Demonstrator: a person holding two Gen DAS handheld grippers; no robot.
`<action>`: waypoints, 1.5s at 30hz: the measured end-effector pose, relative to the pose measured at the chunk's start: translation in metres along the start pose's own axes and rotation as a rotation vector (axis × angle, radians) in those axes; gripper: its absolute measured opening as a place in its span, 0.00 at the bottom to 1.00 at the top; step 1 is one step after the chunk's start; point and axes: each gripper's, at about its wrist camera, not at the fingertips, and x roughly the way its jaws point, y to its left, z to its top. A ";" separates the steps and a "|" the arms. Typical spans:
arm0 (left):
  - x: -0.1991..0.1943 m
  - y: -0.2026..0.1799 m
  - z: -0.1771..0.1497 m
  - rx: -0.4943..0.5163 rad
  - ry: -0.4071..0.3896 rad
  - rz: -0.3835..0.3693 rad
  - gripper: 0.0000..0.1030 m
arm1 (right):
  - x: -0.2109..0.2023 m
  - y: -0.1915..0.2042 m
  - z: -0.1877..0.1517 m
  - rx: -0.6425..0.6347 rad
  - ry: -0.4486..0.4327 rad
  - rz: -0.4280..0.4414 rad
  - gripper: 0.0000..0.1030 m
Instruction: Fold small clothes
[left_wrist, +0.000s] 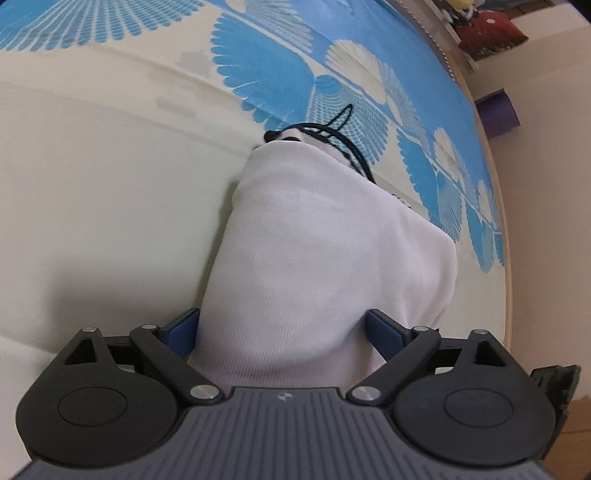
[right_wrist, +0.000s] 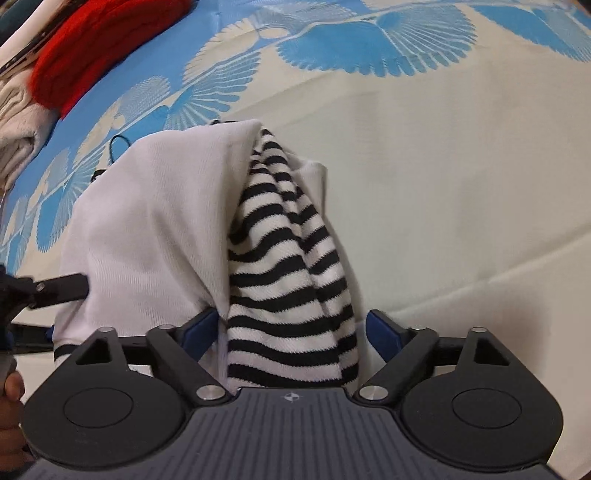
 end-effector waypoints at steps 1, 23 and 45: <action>0.000 -0.003 0.000 0.024 -0.008 0.008 0.80 | 0.000 0.001 0.000 -0.008 -0.004 0.026 0.50; -0.163 0.010 0.026 0.319 -0.554 0.286 0.67 | -0.012 0.118 0.010 0.008 -0.221 0.327 0.16; -0.107 0.056 -0.031 0.532 -0.028 0.356 0.67 | -0.028 0.148 -0.006 -0.110 -0.286 0.061 0.47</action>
